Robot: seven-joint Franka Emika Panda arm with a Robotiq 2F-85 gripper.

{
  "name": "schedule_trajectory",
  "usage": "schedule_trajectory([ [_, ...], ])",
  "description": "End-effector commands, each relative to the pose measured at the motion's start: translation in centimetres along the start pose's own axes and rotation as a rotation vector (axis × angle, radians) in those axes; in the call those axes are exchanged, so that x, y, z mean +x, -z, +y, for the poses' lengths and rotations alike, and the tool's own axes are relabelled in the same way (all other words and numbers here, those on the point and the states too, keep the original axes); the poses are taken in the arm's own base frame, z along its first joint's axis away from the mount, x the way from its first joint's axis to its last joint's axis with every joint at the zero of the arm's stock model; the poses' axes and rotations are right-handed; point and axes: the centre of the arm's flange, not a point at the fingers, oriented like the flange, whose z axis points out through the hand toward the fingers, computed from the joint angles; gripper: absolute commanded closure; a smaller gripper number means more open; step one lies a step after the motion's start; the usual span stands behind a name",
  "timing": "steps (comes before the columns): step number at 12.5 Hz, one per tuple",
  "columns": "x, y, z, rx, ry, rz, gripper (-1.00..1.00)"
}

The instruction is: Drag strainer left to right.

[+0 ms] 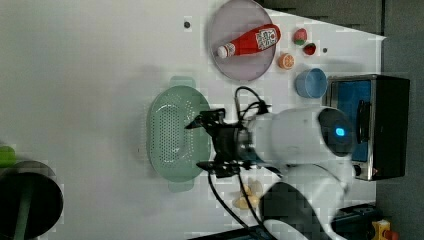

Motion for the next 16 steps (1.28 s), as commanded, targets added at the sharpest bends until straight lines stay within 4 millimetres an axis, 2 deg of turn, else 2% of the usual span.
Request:
schedule_trajectory([
  [1, 3.1, -4.8, 0.0, 0.032, -0.109, -0.017, -1.0],
  [4, 4.5, -9.2, -0.1, 0.059, -0.14, -0.064, -1.0],
  [8, 7.1, -13.0, -0.5, 0.045, -0.163, -0.034, -1.0],
  [10, 7.3, -13.6, -0.7, 0.065, -0.168, -0.036, -1.0],
  [16, 12.7, -13.7, -1.0, 0.071, -0.257, 0.005, -1.0],
])
